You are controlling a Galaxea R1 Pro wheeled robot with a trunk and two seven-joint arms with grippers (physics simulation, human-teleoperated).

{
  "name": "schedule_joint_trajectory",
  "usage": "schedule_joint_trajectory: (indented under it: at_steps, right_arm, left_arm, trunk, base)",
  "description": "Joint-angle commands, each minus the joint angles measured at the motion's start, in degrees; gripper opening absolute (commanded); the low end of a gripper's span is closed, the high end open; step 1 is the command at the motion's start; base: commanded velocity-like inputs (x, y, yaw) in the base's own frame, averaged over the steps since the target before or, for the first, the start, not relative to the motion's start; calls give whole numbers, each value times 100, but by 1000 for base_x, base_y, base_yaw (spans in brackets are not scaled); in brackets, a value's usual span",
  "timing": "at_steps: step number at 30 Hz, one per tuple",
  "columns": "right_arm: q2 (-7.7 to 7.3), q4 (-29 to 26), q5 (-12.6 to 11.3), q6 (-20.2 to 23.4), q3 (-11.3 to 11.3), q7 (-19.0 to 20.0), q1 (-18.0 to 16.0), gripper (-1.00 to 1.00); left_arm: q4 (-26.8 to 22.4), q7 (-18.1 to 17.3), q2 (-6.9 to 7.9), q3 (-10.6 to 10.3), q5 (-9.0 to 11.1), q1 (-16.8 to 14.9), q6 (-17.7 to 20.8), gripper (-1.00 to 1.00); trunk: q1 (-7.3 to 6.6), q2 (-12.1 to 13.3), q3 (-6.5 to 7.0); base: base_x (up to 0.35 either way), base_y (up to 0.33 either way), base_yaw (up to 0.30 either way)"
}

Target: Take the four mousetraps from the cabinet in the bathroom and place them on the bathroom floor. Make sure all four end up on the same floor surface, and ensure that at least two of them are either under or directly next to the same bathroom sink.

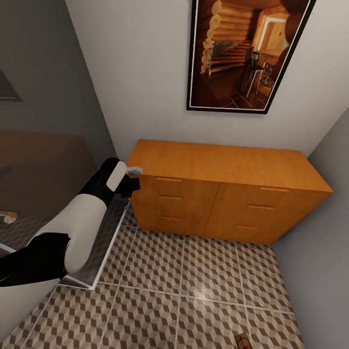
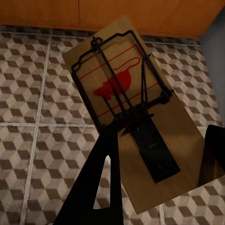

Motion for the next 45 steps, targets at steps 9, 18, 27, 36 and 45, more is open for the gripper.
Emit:
schedule_joint_trajectory:
  at_steps: [9,18,27,36,45]
  right_arm:
    - [1,2,-28,-13,46,-35,-3,-100]
    - [-44,1,-28,-13,43,-35,-3,-100]
    - [-61,1,-28,-13,42,-35,-3,-100]
    - [-93,0,-21,-13,42,-35,-3,-100]
    - [-452,-91,-47,-13,24,-47,-3,-100]
  left_arm:
    - [427,37,-17,-68,36,36,-59,-100]
    - [1823,-241,-91,-793,27,927,-1912,-100]
    - [2847,-1253,-91,-1961,17,2489,-5014,-100]
    - [3645,-1975,94,-2088,-17,3137,-6709,-100]
    - [3674,-2046,553,-2101,-307,3940,-8606,-100]
  trunk:
    - [3,-10,-9]
    - [3,-10,-9]
    - [3,-10,-9]
    - [3,-10,-9]
    - [3,-10,-9]
  base:
    - [0,0,0]
    - [0,0,0]
    - [0,0,0]
    - [0,0,0]
    - [0,0,0]
